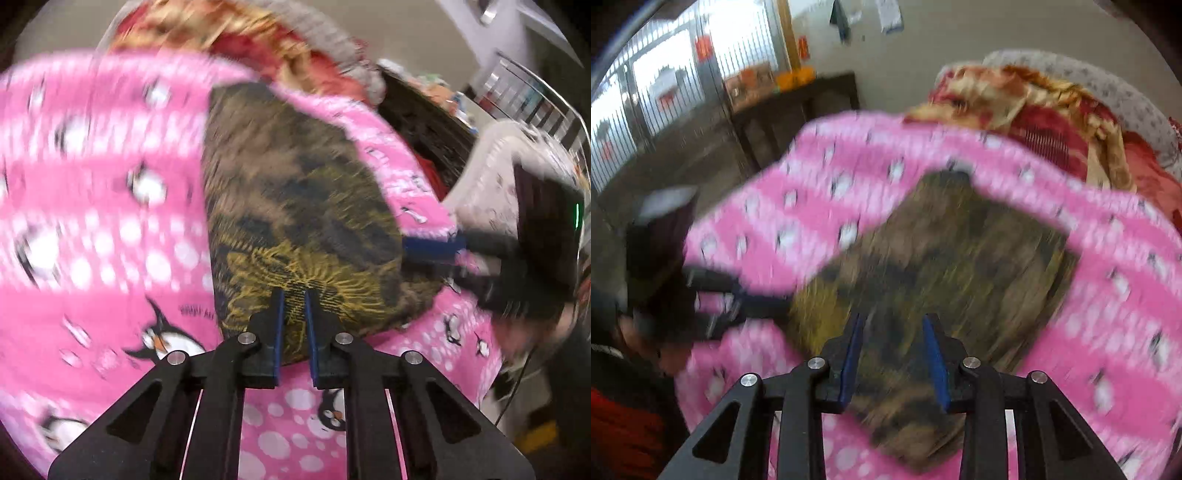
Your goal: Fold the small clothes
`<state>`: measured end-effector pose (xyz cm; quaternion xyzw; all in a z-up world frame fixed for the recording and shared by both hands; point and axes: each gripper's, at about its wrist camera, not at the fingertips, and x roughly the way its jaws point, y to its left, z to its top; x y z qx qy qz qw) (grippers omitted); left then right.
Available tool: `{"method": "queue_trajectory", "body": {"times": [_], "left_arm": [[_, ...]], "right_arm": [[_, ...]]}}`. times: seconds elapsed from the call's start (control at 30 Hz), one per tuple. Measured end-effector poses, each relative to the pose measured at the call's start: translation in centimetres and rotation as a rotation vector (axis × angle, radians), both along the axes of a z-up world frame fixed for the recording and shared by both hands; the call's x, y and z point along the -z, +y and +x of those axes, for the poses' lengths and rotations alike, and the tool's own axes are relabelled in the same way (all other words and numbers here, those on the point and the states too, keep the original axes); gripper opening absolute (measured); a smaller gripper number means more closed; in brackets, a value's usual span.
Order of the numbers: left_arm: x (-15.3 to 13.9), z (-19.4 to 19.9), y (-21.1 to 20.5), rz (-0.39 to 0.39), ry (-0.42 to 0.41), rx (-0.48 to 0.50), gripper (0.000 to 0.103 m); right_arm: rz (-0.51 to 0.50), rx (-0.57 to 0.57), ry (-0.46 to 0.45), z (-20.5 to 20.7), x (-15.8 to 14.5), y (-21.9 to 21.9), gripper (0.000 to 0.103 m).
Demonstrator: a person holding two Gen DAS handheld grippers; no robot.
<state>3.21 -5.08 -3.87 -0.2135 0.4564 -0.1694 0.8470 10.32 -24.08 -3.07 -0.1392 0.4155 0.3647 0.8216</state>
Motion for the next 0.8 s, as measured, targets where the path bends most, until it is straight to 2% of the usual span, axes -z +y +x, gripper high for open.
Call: {"method": "queue_trajectory", "body": {"times": [0.07, 0.1, 0.13, 0.2, 0.27, 0.33, 0.37, 0.43, 0.5, 0.53, 0.63, 0.7, 0.77, 0.8], "left_arm": [[1.1, -0.1, -1.0, 0.008, 0.019, 0.040, 0.009], [1.4, -0.4, -1.4, 0.014, 0.021, 0.056, 0.008], [1.4, -0.6, -1.5, 0.013, 0.022, 0.063, 0.008], [0.9, -0.3, -1.1, 0.007, 0.040, 0.078, 0.008], [-0.7, 0.5, -0.4, 0.005, 0.039, 0.077, 0.008], [-2.3, 1.3, 0.3, 0.020, -0.019, 0.052, 0.009], [-3.7, 2.7, 0.9, 0.032, -0.065, 0.023, 0.009], [-4.9, 6.4, 1.6, 0.045, -0.091, -0.031, 0.009], [-5.0, 10.4, 1.7, 0.040, -0.094, -0.057, 0.009], [-4.9, 13.1, 1.3, 0.074, -0.096, -0.063, 0.009], [-3.6, 18.2, -0.1, 0.111, -0.051, -0.045, 0.009], [-2.2, 21.1, -1.7, 0.177, -0.019, -0.021, 0.009], [-1.3, 22.6, -2.6, 0.208, -0.013, -0.016, 0.008], [-1.0, 23.3, -2.9, 0.209, -0.005, -0.012, 0.008]], "right_arm": [[-0.111, 0.089, 0.010, -0.4, 3.8, -0.7, 0.028], [-0.118, 0.119, 0.016, -0.8, 5.1, -1.3, 0.027], [-0.029, 0.148, -0.015, -1.4, 5.3, -2.6, 0.027], [0.030, 0.184, 0.004, -1.7, 5.5, -3.5, 0.027], [0.006, 0.179, 0.027, -1.6, 4.9, -3.0, 0.027], [-0.020, 0.175, 0.036, -1.0, 3.2, -2.3, 0.027], [-0.010, 0.178, 0.006, -0.9, 1.7, -2.4, 0.027], [0.025, 0.208, -0.058, 0.5, -0.7, -1.8, 0.027], [0.022, 0.291, -0.095, 2.8, -1.8, -0.9, 0.028], [0.010, 0.352, -0.101, 4.7, -1.7, 0.0, 0.028], [0.011, 0.459, -0.062, 7.7, -0.4, 0.8, 0.028], [0.011, 0.485, -0.054, 9.1, 1.2, 0.8, 0.028], [0.001, 0.511, -0.049, 9.6, 4.0, 0.2, 0.028], [0.029, 0.497, -0.081, 9.1, 4.8, -0.4, 0.028]]}}
